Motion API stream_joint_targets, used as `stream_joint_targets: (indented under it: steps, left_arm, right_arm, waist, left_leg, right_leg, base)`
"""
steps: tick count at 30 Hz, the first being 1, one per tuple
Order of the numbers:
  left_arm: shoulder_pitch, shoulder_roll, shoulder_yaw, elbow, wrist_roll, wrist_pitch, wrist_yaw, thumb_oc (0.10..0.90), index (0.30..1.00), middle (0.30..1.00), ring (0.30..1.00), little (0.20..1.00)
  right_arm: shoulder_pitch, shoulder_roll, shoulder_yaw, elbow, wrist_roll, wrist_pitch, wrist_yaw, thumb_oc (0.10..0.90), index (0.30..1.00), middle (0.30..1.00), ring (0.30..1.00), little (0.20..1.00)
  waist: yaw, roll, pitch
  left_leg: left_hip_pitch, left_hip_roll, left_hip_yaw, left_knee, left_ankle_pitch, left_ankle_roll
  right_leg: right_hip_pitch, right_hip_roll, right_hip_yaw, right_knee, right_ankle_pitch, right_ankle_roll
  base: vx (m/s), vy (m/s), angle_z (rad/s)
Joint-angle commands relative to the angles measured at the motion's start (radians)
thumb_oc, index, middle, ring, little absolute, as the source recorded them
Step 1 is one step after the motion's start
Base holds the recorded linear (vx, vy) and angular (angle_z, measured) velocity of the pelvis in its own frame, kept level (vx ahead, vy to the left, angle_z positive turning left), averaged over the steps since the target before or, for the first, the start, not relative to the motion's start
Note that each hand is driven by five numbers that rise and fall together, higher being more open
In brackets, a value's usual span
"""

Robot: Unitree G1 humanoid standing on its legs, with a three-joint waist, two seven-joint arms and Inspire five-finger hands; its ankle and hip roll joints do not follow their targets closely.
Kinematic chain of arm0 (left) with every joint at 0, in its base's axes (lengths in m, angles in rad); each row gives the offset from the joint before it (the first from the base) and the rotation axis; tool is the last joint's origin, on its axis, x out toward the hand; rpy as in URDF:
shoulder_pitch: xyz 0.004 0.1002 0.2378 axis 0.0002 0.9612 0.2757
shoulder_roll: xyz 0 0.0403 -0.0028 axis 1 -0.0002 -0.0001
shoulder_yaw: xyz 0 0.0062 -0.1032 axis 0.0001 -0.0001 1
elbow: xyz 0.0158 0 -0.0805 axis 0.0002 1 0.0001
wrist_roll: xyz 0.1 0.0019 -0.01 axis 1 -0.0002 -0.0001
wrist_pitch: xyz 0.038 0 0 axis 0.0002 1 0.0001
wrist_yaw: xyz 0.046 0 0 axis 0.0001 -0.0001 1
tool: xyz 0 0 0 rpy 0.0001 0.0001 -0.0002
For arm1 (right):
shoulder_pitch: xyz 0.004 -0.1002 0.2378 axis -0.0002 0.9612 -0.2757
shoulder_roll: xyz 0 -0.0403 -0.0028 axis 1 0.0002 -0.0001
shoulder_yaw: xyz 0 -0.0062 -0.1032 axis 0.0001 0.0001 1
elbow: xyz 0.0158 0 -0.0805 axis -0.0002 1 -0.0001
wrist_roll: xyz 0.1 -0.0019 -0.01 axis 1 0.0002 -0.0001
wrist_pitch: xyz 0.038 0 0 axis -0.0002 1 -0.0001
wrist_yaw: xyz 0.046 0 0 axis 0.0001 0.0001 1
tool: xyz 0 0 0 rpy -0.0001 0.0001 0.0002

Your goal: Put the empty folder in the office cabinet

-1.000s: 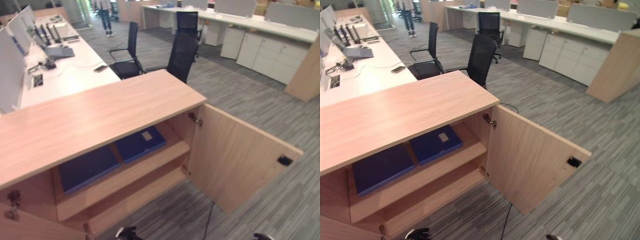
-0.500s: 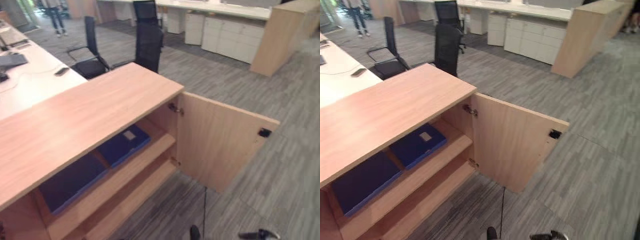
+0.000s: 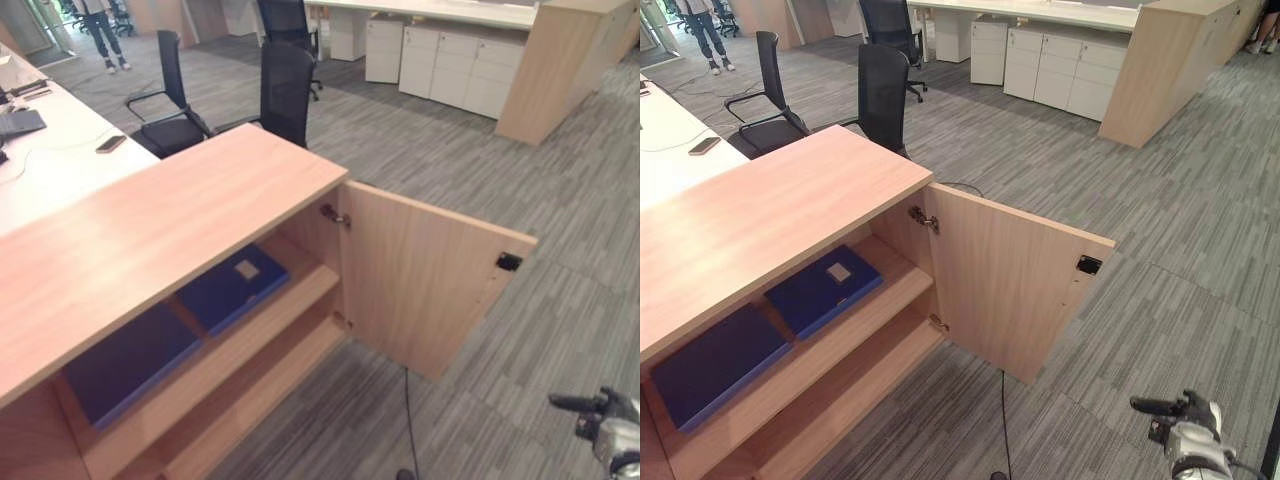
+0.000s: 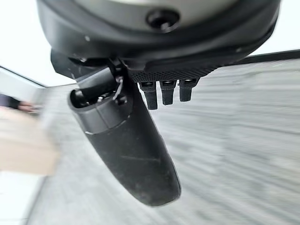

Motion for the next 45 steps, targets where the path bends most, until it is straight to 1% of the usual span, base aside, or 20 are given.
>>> stream_joint_targets:
  steps: [1, 7, 10, 13, 15, 18, 21, 27, 28, 29, 30, 31, 35, 36, 38, 39, 41, 42, 43, 45]
  left_arm:
    - [-0.033, 0.012, -0.008, 0.065, -0.027, -0.01, 0.006, 0.8, 0.9, 0.9, 0.9, 0.9]
    - [-0.027, 0.018, -0.008, 0.071, -0.03, -0.005, 0.002, 0.8, 0.9, 0.9, 0.9, 0.9]
    - [-0.023, 0.021, -0.002, 0.075, -0.033, -0.003, 0.002, 0.8, 0.9, 0.9, 0.9, 0.9]
    - [-0.013, 0.026, 0.009, 0.086, -0.034, 0.003, 0.0, 0.8, 0.9, 0.9, 0.9, 0.9]
    - [-0.012, 0.027, 0.011, 0.087, -0.034, 0.005, -0.002, 0.8, 0.9, 0.9, 0.9, 0.9]
    - [-0.006, 0.025, 0.009, 0.096, -0.035, 0.012, -0.012, 0.8, 0.9, 0.9, 0.9, 0.9]
    - [-0.007, 0.025, 0.007, 0.1, -0.036, 0.015, -0.018, 0.8, 0.9, 0.9, 0.9, 0.9]
    - [-0.008, 0.028, 0.008, 0.109, -0.026, 0.03, -0.022, 0.8, 0.9, 0.9, 0.9, 0.9]
    - [-0.008, 0.029, 0.008, 0.109, -0.026, 0.03, -0.022, 0.8, 0.9, 0.9, 0.9, 0.9]
    - [-0.01, 0.028, 0.011, 0.115, -0.025, 0.034, -0.022, 0.8, 0.9, 0.9, 0.9, 0.9]
    - [-0.01, 0.028, 0.011, 0.115, -0.025, 0.034, -0.022, 0.8, 0.9, 0.9, 0.9, 0.9]
    - [-0.011, 0.028, 0.014, 0.117, -0.019, 0.038, -0.021, 0.8, 0.9, 0.9, 0.9, 0.9]
    - [-0.011, 0.024, 0.026, 0.118, -0.005, 0.046, -0.022, 0.8, 0.9, 0.9, 0.9, 0.9]
    - [-0.009, 0.021, 0.034, 0.117, 0.005, 0.049, -0.026, 0.8, 0.9, 0.9, 0.9, 0.9]
    - [-0.006, 0.016, 0.044, 0.113, 0.017, 0.052, -0.029, 0.8, 0.9, 0.9, 0.9, 0.9]
    - [-0.006, 0.016, 0.044, 0.112, 0.017, 0.052, -0.029, 0.8, 0.9, 0.9, 0.9, 0.9]
    - [-0.007, 0.005, 0.05, 0.095, 0.023, 0.049, -0.028, 0.8, 0.9, 0.9, 0.9, 0.9]
    - [-0.008, 0.0, 0.051, 0.088, 0.021, 0.047, -0.028, 0.8, 0.9, 0.9, 0.9, 0.9]
    - [-0.008, 0.0, 0.051, 0.088, 0.021, 0.047, -0.028, 0.8, 0.9, 0.9, 0.9, 0.9]
    - [-0.013, -0.011, 0.046, 0.073, 0.017, 0.041, -0.024, 0.8, 0.9, 0.9, 0.9, 0.9]
  right_arm:
    - [-0.11, -0.068, 0.07, -0.038, 0.019, -0.073, -0.018, 0.8, 0.9, 0.9, 0.9, 0.9]
    - [-0.209, -0.099, 0.132, -0.124, 0.078, -0.101, 0.008, 0.8, 0.9, 0.9, 0.9, 0.9]
    - [-0.239, -0.098, 0.153, -0.149, 0.114, -0.111, 0.029, 0.8, 0.9, 0.9, 0.9, 0.9]
    - [-0.262, -0.075, 0.194, -0.249, 0.206, -0.128, 0.09, 0.8, 0.9, 0.9, 0.9, 0.9]
    - [-0.264, -0.069, 0.201, -0.264, 0.229, -0.129, 0.102, 0.8, 0.9, 0.9, 0.9, 0.9]
    - [-0.278, -0.026, 0.232, -0.346, 0.345, -0.134, 0.16, 0.8, 0.9, 0.9, 0.9, 0.9]
    - [-0.293, -0.007, 0.245, -0.381, 0.397, -0.137, 0.177, 0.8, 0.9, 0.9, 0.9, 0.9]
    - [-0.358, 0.08, 0.285, -0.539, 0.588, -0.169, 0.225, 0.8, 0.9, 0.9, 0.9, 0.9]
    - [-0.358, 0.08, 0.285, -0.54, 0.588, -0.169, 0.225, 0.8, 0.9, 0.9, 0.9, 0.9]
    - [-0.36, 0.109, 0.291, -0.604, 0.64, -0.182, 0.24, 0.8, 0.9, 0.9, 0.9, 0.9]
    - [-0.359, 0.11, 0.291, -0.604, 0.639, -0.182, 0.24, 0.8, 0.9, 0.9, 0.9, 0.9]
    - [-0.345, 0.15, 0.307, -0.693, 0.684, -0.186, 0.263, 0.8, 0.9, 0.9, 0.9, 0.9]
    - [-0.29, 0.223, 0.361, -0.863, 0.717, -0.196, 0.296, 0.8, 0.9, 0.9, 0.9, 0.9]
    - [-0.237, 0.264, 0.416, -0.993, 0.715, -0.187, 0.319, 0.8, 0.9, 0.9, 0.9, 0.9]
    - [-0.163, 0.321, 0.491, -1.12, 0.723, -0.156, 0.354, 0.8, 0.9, 0.9, 0.9, 0.9]
    - [-0.162, 0.321, 0.492, -1.122, 0.723, -0.156, 0.353, 0.8, 0.9, 0.9, 0.9, 0.9]
    - [-0.074, 0.364, 0.611, -1.196, 0.7, -0.105, 0.394, 0.8, 0.9, 0.9, 0.9, 0.9]
    - [-0.048, 0.383, 0.647, -1.186, 0.702, -0.085, 0.406, 0.8, 0.9, 0.9, 0.9, 0.9]
    - [-0.048, 0.383, 0.647, -1.186, 0.702, -0.085, 0.406, 0.8, 0.9, 0.9, 0.9, 0.9]
    - [0.005, 0.421, 0.732, -1.155, 0.695, -0.046, 0.428, 0.8, 0.9, 0.9, 0.9, 0.9]
  waist:
    - [0.017, -0.038, -0.054]
    - [0.025, -0.035, -0.061]
    - [0.027, -0.035, -0.063]
    - [0.032, -0.033, -0.07]
    - [0.034, -0.033, -0.072]
    - [0.04, -0.034, -0.082]
    - [0.042, -0.034, -0.086]
    - [0.051, -0.036, -0.104]
    - [0.051, -0.037, -0.104]
    - [0.052, -0.037, -0.107]
    - [0.052, -0.037, -0.107]
    - [0.053, -0.038, -0.109]
    - [0.052, -0.038, -0.111]
    - [0.051, -0.038, -0.111]
    - [0.049, -0.038, -0.113]
    - [0.049, -0.038, -0.113]
    - [0.048, -0.036, -0.112]
    - [0.047, -0.036, -0.111]
    - [0.047, -0.036, -0.111]
    - [0.048, -0.034, -0.108]
  left_leg:
    - [-0.012, -0.046, -0.078, -0.006, -0.1, -0.008]
    - [-0.009, -0.037, -0.082, -0.006, -0.098, -0.017]
    - [-0.006, -0.035, -0.082, -0.006, -0.098, -0.019]
    - [-0.002, -0.033, -0.081, -0.006, -0.098, -0.023]
    - [-0.001, -0.033, -0.081, -0.006, -0.099, -0.023]
    - [0.004, -0.03, -0.08, -0.006, -0.101, -0.026]
    - [0.005, -0.03, -0.079, -0.006, -0.102, -0.027]
    - [0.011, -0.029, -0.075, -0.006, -0.105, -0.029]
    - [0.011, -0.029, -0.075, -0.006, -0.105, -0.029]
    - [0.012, -0.029, -0.074, -0.006, -0.106, -0.03]
    - [0.012, -0.029, -0.074, -0.006, -0.106, -0.03]
    - [0.013, -0.029, -0.072, -0.006, -0.107, -0.03]
    - [0.013, -0.029, -0.068, -0.006, -0.106, -0.03]
    - [0.013, -0.029, -0.064, -0.006, -0.106, -0.03]
    - [0.013, -0.029, -0.061, -0.006, -0.106, -0.029]
    - [0.013, -0.029, -0.061, -0.006, -0.106, -0.029]
    - [0.011, -0.03, -0.06, -0.006, -0.105, -0.028]
    - [0.011, -0.031, -0.06, -0.006, -0.105, -0.028]
    - [0.011, -0.031, -0.06, -0.006, -0.105, -0.028]
    - [0.008, -0.031, -0.063, -0.006, -0.104, -0.027]
  right_leg:
    - [-0.031, -0.001, -0.002, 0.033, -0.072, 0.053]
    - [-0.017, 0.013, -0.004, 0.015, -0.076, 0.045]
    - [-0.013, 0.016, -0.003, 0.01, -0.077, 0.043]
    - [-0.004, 0.018, -0.005, 0.006, -0.081, 0.04]
    - [0.0, 0.019, -0.005, 0.005, -0.082, 0.04]
    - [0.008, 0.02, -0.007, 0.001, -0.085, 0.037]
    - [0.009, 0.021, -0.006, 0.0, -0.085, 0.036]
    - [0.014, 0.02, -0.004, 0.0, -0.087, 0.035]
    - [0.014, 0.019, -0.004, 0.0, -0.087, 0.035]
    - [0.014, 0.019, -0.004, 0.0, -0.087, 0.035]
    - [0.014, 0.019, -0.004, 0.0, -0.087, 0.035]
    - [0.014, 0.018, -0.002, 0.0, -0.085, 0.035]
    - [0.013, 0.016, -0.002, 0.0, -0.082, 0.034]
    - [0.011, 0.016, 0.0, 0.0, -0.08, 0.033]
    - [0.009, 0.014, 0.0, 0.0, -0.077, 0.032]
    - [0.01, 0.014, 0.0, 0.0, -0.078, 0.032]
    - [0.008, 0.012, 0.0, 0.0, -0.075, 0.03]
    - [0.007, 0.011, 0.0, 0.0, -0.074, 0.029]
    - [0.007, 0.011, 0.0, 0.0, -0.074, 0.029]
    - [0.005, 0.009, -0.002, 0.0, -0.073, 0.029]
  base:
    - [0.04, -0.062, 0.01]
    - [0.02, -0.017, 0.0]
    - [0.02, -0.014, 0.0]
    - [0.01, -0.004, 0.0]
    - [0.0, 0.0, 0.0]
    - [0.01, -0.004, 0.0]
    - [0.0, 0.0, 0.0]
    - [0.01, 0.004, -0.07]
    - [0.0, 0.003, -0.07]
    - [0.0, 0.001, -0.06]
    - [0.0, 0.005, -0.04]
    - [0.0, 0.0, 0.0]
    - [-0.01, 0.005, -0.08]
    - [-0.01, 0.007, -0.08]
    - [-0.01, 0.007, -0.14]
    - [-0.01, 0.008, -0.23]
    - [-0.01, 0.021, -0.18]
    - [-0.01, 0.02, -0.09]
    - [-0.01, 0.014, -0.1]
    - [-0.02, 0.03, -0.18]
